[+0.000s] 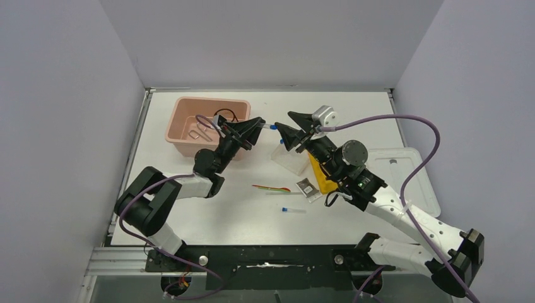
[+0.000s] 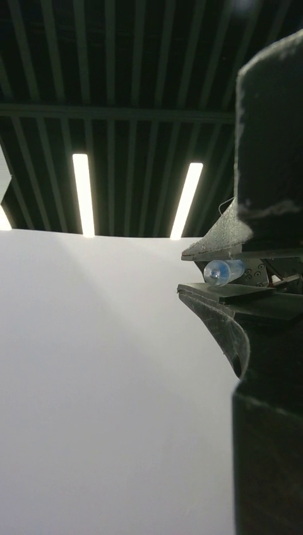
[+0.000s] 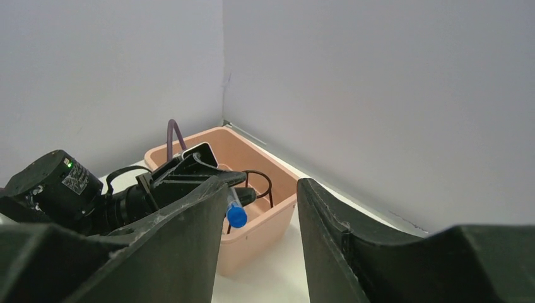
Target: Organize the chemistry lab equipment
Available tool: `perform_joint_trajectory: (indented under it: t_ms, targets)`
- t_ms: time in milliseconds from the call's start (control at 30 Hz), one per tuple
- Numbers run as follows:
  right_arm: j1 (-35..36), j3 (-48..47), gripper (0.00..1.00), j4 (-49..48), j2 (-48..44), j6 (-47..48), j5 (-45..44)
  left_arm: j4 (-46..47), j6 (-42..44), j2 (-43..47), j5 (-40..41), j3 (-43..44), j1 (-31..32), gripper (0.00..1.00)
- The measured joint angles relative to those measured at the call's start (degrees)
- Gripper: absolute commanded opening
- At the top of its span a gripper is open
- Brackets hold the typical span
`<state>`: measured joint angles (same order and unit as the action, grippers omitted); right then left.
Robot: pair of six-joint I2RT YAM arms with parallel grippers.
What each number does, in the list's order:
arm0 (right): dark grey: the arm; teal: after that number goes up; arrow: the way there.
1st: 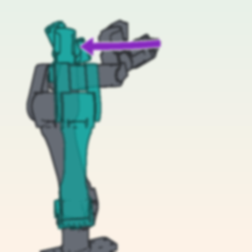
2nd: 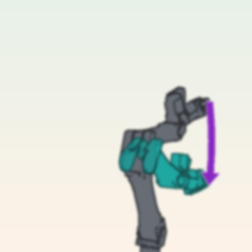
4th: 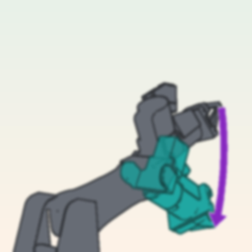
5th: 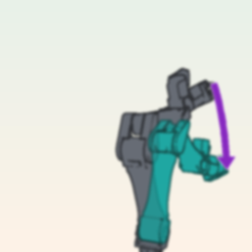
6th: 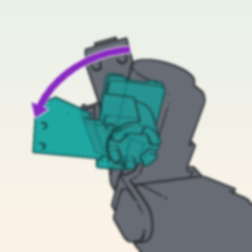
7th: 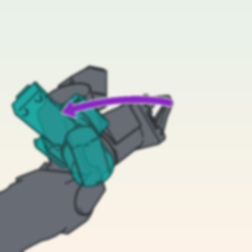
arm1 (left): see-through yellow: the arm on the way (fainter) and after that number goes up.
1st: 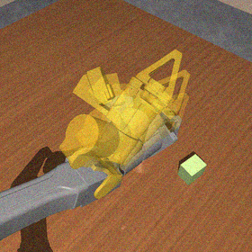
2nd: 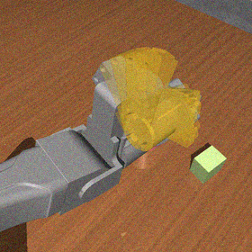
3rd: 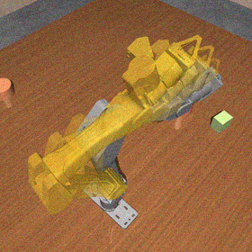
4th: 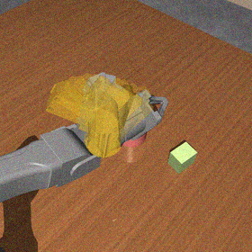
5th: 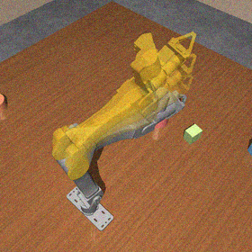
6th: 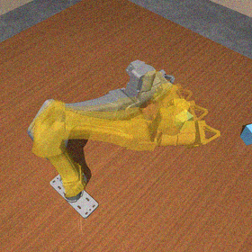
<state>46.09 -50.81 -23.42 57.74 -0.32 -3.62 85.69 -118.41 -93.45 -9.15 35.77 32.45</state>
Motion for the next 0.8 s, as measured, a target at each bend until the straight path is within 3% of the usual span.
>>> perform_joint_trajectory:
  t_ms: [333,800]
  targets:
    - [0.0,-0.61,0.47,2.38,4.48,0.79,3.3,1.97,-1.27,-0.37,3.43,-0.26,0.15,0.07]
    - [0.0,-3.43,0.38,2.89,7.3,1.42,4.07,2.25,-1.42,-3.76,3.89,-0.26,1.29,0.07]
